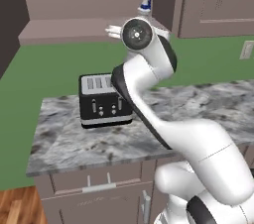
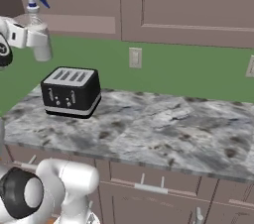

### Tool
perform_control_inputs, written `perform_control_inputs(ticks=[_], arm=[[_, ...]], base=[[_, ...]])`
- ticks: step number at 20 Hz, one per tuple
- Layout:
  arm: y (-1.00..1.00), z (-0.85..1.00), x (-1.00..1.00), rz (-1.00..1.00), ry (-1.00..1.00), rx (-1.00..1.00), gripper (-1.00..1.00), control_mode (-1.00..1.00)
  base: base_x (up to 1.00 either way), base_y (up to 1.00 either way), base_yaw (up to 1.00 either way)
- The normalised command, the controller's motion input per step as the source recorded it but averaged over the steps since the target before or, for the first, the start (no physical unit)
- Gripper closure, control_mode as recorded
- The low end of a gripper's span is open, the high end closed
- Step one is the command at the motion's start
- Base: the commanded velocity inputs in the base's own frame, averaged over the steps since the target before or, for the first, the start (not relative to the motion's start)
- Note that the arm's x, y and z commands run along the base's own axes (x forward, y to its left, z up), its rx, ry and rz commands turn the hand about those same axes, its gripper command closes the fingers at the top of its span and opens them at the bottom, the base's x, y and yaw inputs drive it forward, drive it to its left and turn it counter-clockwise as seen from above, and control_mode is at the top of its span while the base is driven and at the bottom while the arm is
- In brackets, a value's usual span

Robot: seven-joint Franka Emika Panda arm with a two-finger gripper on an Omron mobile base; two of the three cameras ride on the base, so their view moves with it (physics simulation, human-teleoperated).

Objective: Move the cutting board and knife to the sink. Then move spray from the cabinet to the counter.

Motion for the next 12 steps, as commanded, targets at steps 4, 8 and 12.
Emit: perform_control_inputs(ticks=[4, 8, 12], arm=[[-0.66, -0.46, -0.59, -0.55, 0.03, 0.0, 1.0, -1.0], [-0.89, -0.57, -0.3, -0.51, 0.07, 0.0, 1.0, -1.0], [-1.0, -0.54, 0.0, -0.32, 0.09, 0.0, 1.0, -1.0]], base=[[0.0, 0.0, 0.0], [0.0, 0.0, 0.0], [0.0, 0.0, 0.0]])
